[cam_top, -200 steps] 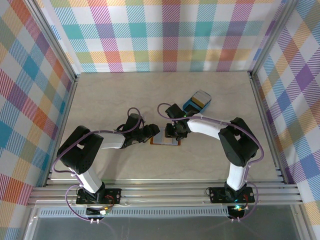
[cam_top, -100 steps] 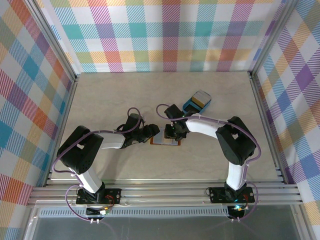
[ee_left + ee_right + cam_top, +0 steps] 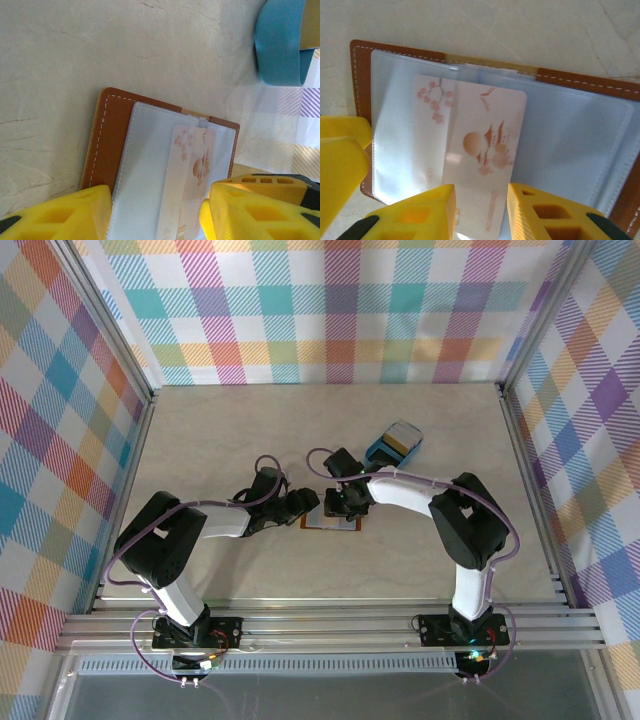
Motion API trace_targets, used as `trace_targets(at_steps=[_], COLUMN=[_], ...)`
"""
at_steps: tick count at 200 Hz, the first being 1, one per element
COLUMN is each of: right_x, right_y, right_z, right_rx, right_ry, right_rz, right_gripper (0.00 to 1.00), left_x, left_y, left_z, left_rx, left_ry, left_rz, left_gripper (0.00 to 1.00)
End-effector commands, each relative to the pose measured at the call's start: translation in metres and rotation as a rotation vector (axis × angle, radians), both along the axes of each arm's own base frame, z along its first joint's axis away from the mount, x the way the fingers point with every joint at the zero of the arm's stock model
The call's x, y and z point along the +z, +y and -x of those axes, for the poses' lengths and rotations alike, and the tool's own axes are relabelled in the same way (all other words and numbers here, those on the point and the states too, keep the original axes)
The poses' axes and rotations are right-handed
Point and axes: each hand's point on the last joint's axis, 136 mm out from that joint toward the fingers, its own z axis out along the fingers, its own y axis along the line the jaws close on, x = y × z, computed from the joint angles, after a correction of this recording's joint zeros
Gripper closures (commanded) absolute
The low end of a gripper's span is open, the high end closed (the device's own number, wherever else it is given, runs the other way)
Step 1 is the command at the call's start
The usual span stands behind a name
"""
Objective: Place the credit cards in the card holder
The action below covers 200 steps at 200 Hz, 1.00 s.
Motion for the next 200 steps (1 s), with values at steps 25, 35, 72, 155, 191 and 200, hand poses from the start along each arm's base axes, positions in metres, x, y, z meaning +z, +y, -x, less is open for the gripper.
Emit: trace_targets(at_steps=[25,35,72,155,191,200], right_x=[-0.002,-0.001,0.010,0.003,-0.006,-0.008], right_y=[0.013,0.014,0.008,0.005,0.008,0.009], right_z=[0.002,0.002,0.000,0.000,0.000,0.001], right_rx=[0.025,0.026,0.004,0.000,0.005,0.007], right_ry=[0.023,0.023,-0.021,-0.019,0.001,0.009], right_rz=[-0.032,-0.036,-0.037,-0.020,-0.015,-0.020], right_gripper=[0.67,0.67,0.68,0.66,0.65,0.65], left_x=[-0.053,-0.054,-0.055,-0.055,-0.055,-0.055], left_y=[0.025,0.025,0.026,0.026,0.026,0.026], left_z=[0.036,0.037,0.037,0.037,0.038,0.037], left_rx=[0.015,0.016,0.017,0.020,0.020,0.019], left_ry=[0.171,0.172,0.173,0.174,0.176,0.177], left_rz=[-0.130,-0.130,-0.132,-0.130,-0.133,-0.132], left_gripper=[0.44,0.44,0.44,0.45,0.45,0.45])
